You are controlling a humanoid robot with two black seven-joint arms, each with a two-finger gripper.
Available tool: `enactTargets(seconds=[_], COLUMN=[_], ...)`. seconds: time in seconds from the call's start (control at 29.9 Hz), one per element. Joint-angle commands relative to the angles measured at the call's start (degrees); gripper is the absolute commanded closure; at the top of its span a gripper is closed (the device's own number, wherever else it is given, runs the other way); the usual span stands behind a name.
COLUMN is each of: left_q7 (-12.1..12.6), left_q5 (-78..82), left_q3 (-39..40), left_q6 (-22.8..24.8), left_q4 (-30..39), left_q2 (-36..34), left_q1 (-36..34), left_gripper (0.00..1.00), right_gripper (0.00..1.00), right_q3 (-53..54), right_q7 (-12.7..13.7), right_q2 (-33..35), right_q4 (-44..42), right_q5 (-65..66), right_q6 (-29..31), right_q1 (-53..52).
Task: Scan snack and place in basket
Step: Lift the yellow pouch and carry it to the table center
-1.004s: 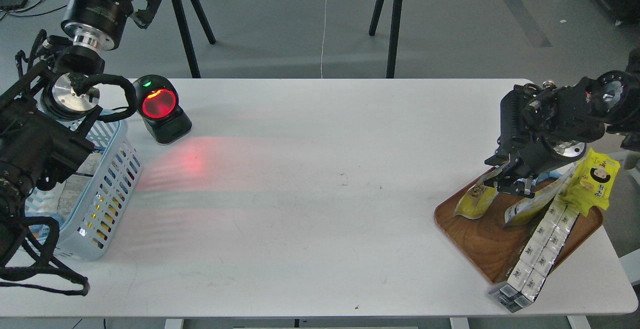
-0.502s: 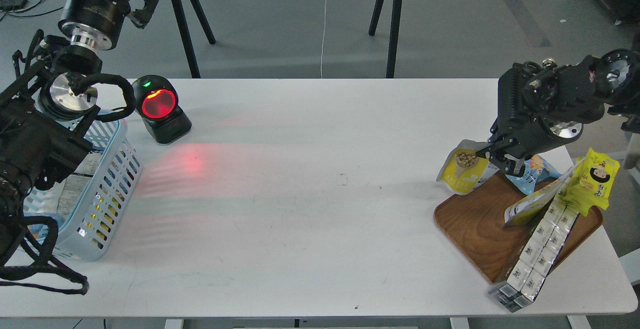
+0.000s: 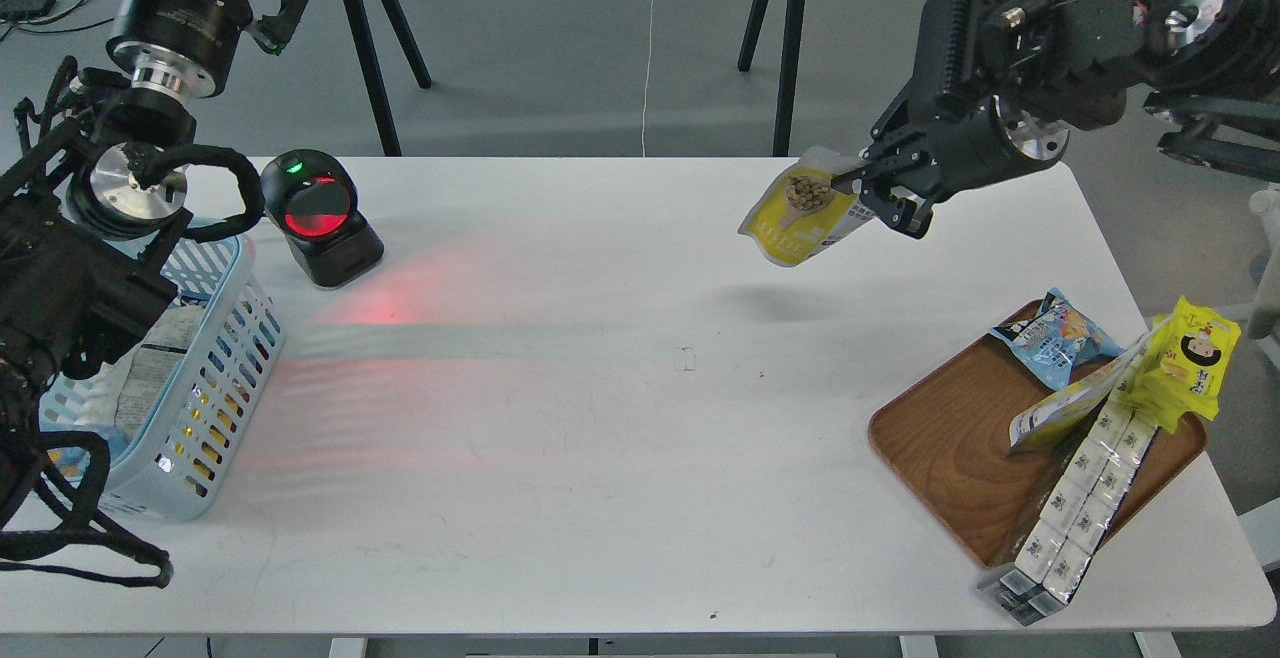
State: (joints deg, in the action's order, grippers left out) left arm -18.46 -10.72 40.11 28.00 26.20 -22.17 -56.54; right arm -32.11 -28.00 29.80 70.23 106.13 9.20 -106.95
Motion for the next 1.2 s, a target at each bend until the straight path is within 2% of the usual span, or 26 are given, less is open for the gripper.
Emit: enactTargets(seconds=[0.0,0.44,0.67,0.8,1.17], left_q7=[0.0,0.0,-0.1,0.0,-0.1], left_q5=[0.0,0.1,0.1,0.1,0.1], left_q3=[-0.2,-0.4,-0.4,-0.4,-0.4], left_q6=[0.0,0.0,0.0,0.0,0.0], left_q4=[0.0,0.0,0.0,0.0,-0.1], left_q2=[0.1,0.0,0.0,0.0,-0.1], left_q1=[0.0,0.2,0.3,0.2,0.2], left_gripper=[0.0,0.0,0.0,0.0,0.0], right_gripper=[1.0,1.0,1.0,1.0,1.0], right_q3=[3.6,10.3,12.6,12.6,11.6], right_q7=[0.0,0.0,0.0,0.0,0.0], right_q2=[-5.2,-21.7,-27.8,-29.8,-29.8], right_q4=[-4.0,-14.8,-17.7,-17.9,-17.3], right_q5=[0.0,-0.1,-0.1,-0.1,0.0], right_q6=[1.6,1.9,3.6,4.6,7.7], right_q1=[1.2,8.2,11.9,12.7,13.7])
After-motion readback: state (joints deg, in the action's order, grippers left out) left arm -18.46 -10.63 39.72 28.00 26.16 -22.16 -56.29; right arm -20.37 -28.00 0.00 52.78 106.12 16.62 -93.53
